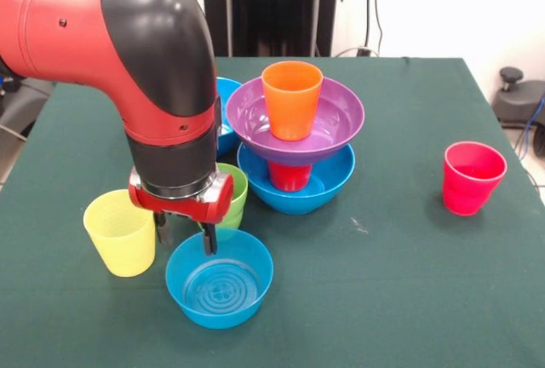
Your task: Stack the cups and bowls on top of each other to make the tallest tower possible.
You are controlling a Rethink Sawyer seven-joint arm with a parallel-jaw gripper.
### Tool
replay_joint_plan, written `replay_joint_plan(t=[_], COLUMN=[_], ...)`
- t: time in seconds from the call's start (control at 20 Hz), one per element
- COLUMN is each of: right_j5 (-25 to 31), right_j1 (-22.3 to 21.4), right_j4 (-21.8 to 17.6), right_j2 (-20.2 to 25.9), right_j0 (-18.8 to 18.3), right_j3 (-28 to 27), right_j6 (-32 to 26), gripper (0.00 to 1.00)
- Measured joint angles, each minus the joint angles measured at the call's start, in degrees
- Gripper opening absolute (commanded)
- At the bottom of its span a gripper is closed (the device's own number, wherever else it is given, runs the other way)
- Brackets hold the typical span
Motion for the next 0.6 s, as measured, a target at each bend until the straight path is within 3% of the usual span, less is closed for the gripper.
replay_joint_plan(t=[0.6], right_j5=[0.0], right_j1=[0.7], right_j4=[0.0], right_j2=[0.0], right_j0=[0.3], right_j3=[-0.3], right_j6=[0.0], gripper=[1.0])
